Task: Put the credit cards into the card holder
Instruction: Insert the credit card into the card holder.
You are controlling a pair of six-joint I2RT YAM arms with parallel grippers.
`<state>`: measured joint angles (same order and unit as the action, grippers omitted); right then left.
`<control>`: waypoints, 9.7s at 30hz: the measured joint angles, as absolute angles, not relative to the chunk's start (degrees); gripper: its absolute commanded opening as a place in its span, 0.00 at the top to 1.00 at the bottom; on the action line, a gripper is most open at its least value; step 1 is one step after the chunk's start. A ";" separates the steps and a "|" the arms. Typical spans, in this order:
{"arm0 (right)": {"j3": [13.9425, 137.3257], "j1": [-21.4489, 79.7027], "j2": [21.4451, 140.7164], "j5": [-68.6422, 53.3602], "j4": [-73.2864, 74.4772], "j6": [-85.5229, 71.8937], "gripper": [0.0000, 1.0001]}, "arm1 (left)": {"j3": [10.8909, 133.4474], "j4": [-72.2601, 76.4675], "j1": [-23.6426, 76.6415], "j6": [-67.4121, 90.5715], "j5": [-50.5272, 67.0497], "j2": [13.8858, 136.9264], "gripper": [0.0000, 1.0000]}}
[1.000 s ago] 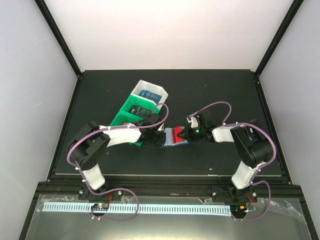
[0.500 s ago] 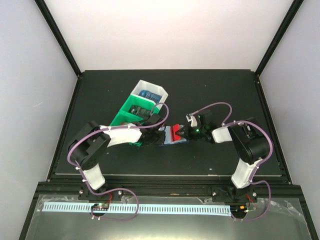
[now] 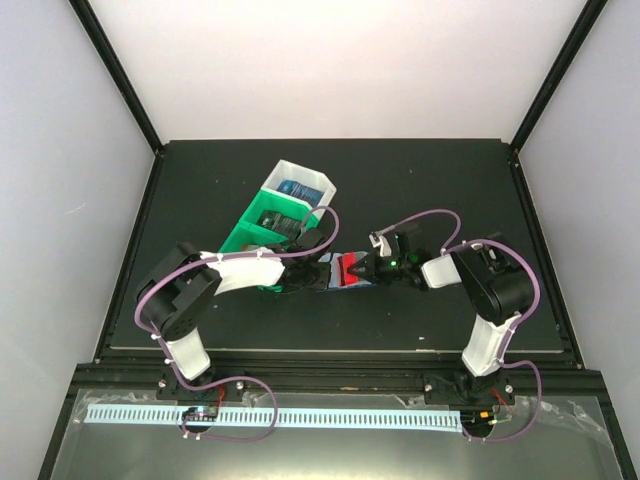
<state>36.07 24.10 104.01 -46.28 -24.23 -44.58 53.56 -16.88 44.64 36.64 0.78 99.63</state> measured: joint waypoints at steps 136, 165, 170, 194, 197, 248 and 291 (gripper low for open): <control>28.47 26.11 77.91 -55.90 -32.88 -58.46 0.92 | 27.46 29.67 43.94 65.76 25.43 74.19 0.96; 47.03 30.61 91.53 -12.08 14.35 -28.12 0.55 | 41.78 7.84 42.33 52.56 15.59 92.38 0.99; 48.49 31.31 93.95 -9.50 16.80 -26.26 0.56 | 41.85 7.01 41.08 54.06 14.57 93.91 0.98; 50.78 31.46 97.17 -7.66 18.35 -24.51 0.65 | 37.85 16.43 40.51 64.38 18.79 96.57 0.98; 50.78 31.46 97.19 -7.62 18.35 -24.56 0.67 | 35.92 18.20 40.51 65.49 18.63 95.29 0.98; 46.68 32.18 95.07 -10.66 13.43 -34.61 0.64 | 29.10 28.34 40.97 69.89 15.57 92.71 0.98; 46.65 32.16 95.11 -11.07 13.28 -34.39 0.65 | 36.36 27.53 41.56 66.98 22.15 101.89 0.63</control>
<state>46.65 32.16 95.11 -11.07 13.28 -34.39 36.36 27.53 41.56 66.98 22.15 101.89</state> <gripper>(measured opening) 0.352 0.287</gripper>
